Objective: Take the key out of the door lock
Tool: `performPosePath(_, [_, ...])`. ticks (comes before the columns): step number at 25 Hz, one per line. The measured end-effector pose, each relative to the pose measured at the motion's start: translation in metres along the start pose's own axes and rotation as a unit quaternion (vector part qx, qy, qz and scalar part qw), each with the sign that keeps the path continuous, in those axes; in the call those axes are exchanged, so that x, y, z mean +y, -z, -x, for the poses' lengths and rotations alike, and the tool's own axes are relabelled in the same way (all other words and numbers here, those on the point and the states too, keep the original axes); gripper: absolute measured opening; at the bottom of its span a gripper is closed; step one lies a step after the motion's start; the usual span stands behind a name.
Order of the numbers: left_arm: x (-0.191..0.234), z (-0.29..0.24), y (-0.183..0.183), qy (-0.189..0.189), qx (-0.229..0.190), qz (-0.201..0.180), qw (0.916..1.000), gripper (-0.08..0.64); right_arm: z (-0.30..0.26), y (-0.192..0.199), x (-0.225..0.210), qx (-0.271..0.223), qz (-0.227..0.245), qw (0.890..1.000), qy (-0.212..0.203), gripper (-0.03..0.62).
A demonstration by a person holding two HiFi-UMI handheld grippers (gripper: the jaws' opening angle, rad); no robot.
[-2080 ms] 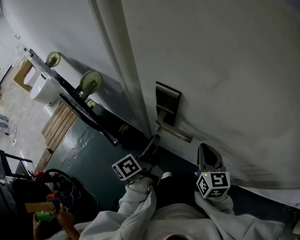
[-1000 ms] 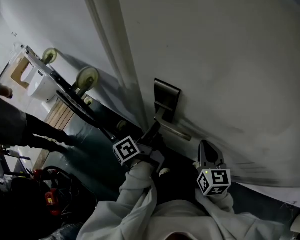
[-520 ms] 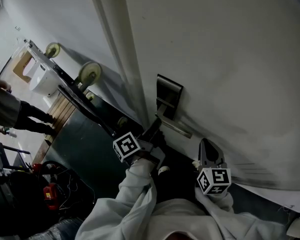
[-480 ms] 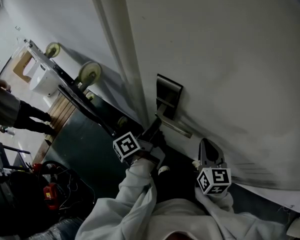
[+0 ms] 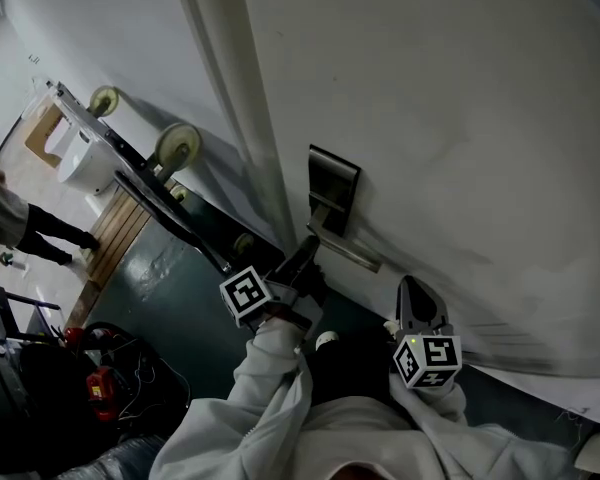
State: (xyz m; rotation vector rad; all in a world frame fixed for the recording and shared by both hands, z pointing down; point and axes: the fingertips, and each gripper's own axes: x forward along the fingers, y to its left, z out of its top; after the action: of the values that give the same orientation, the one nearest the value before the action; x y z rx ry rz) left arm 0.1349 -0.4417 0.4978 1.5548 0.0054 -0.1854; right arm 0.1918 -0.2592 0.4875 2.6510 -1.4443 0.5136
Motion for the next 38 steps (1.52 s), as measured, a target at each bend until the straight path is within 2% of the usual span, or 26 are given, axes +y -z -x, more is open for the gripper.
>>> performPosePath(4, [-0.002,0.013,0.001,-0.003,0.007,-0.035,0.9993,0.026,-0.002,0.0,0.006,0.001,0.004,1.0,-0.008,0.052])
performPosePath(14, [0.0,0.024,0.002,0.002,0.001,-0.022,0.9998,0.028,0.001,0.0,0.018,0.0,0.016,1.0,-0.02,0.052])
performPosePath(22, [-0.004,0.033,0.003,0.002,0.002,-0.056,0.9985,0.028,0.004,0.002,0.021,0.0,0.016,1.0,-0.024,0.052])
performPosePath(28, [-0.006,0.051,-0.01,-0.002,-0.019,-0.073,0.9972,0.028,-0.001,0.002,0.031,0.002,0.023,0.999,-0.043,0.052])
performPosePath(33, [-0.005,0.066,-0.021,-0.013,-0.037,-0.102,0.9941,0.028,-0.009,0.001,0.04,0.004,0.03,0.998,-0.063,0.052])
performPosePath(38, [0.003,0.085,-0.032,-0.057,-0.048,-0.15,0.9858,0.028,-0.015,0.002,0.048,0.009,0.034,0.996,-0.083,0.052])
